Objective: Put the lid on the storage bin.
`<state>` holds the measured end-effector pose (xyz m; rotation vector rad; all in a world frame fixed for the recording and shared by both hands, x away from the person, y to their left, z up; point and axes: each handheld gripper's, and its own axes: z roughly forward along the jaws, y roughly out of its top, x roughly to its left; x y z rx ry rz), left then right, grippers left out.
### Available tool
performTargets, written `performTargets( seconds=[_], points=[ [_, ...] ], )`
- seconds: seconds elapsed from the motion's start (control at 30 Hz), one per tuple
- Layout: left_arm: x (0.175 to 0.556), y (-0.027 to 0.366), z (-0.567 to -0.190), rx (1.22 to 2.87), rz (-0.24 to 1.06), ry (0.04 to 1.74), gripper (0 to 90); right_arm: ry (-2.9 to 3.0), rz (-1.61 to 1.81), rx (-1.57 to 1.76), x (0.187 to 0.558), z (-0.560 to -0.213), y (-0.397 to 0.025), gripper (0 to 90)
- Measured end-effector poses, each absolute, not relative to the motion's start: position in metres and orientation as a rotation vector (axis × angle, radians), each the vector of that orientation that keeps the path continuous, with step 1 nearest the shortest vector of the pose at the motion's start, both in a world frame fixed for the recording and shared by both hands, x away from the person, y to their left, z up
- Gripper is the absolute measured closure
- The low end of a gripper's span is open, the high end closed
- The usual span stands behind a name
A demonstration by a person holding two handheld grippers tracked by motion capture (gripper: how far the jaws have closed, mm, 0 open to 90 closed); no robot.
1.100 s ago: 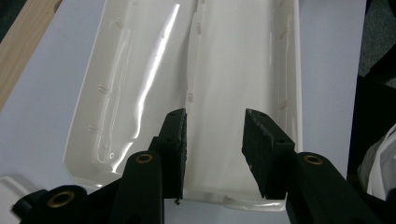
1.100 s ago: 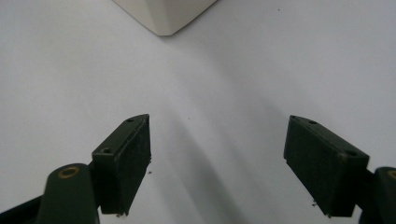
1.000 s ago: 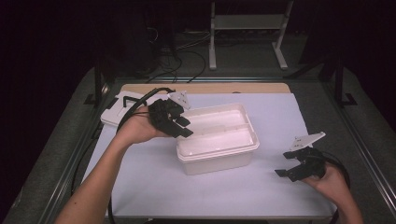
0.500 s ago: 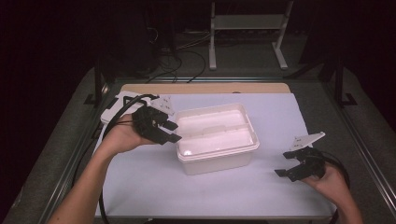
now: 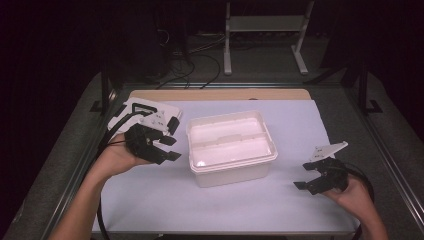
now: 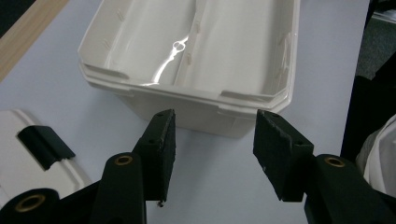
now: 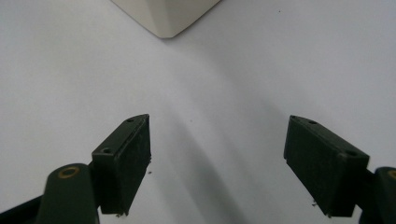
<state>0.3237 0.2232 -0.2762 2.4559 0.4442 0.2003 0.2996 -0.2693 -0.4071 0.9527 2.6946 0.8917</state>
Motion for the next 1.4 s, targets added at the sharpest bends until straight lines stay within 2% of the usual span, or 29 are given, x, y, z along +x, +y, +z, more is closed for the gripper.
performTargets(
  seconds=[0.57,1.4],
  points=[
    [0.313,0.253,-0.304,2.406,0.18,0.529,40.8,2.691,0.895,0.956,0.299,-0.407,-0.27,22.3],
    [0.302,0.275,-0.334,2.389,0.191,0.615,29.4,2.692,0.893,0.966,0.299,-0.409,-0.269,22.1]
  ],
)
